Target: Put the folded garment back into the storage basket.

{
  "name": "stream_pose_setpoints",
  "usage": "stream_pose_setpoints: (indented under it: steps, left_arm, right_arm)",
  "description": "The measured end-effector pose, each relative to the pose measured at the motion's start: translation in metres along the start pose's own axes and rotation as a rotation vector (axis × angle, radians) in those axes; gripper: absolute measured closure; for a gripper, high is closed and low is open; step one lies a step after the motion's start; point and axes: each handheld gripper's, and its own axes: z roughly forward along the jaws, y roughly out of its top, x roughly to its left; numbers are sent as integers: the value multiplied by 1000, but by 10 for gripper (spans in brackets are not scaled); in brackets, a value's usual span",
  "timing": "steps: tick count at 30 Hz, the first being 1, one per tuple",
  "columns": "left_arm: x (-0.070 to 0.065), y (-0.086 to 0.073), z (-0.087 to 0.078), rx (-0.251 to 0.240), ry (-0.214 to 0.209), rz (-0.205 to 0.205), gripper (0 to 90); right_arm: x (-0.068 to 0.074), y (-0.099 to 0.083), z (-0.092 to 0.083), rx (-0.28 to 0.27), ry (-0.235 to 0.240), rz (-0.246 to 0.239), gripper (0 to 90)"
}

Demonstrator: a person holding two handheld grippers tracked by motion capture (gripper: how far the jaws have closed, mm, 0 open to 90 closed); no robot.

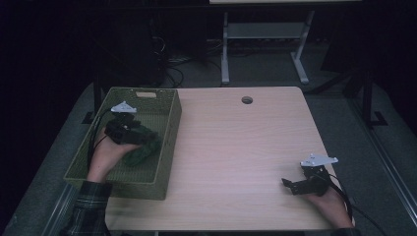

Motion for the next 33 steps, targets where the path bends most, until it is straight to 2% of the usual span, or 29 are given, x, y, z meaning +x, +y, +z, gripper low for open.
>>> stream_pose_setpoints:
  steps: [18, 24, 27, 33]
  left_arm:
    - [-63, 33, 22, -54, -103, 89, 139]
    - [-85, 39, 38, -52, -129, 109, 139]
    - [-91, 41, 43, -51, -139, 116, 139]
    - [-115, 43, 61, -50, -163, 138, 140]
  right_arm:
    - [0, 0, 0, -1, 0, -3, 24]
    - [0, 0, 0, -1, 0, -2, 24]
    - [0, 0, 0, -1, 0, -3, 24]
    - [0, 0, 0, -1, 1, -3, 24]
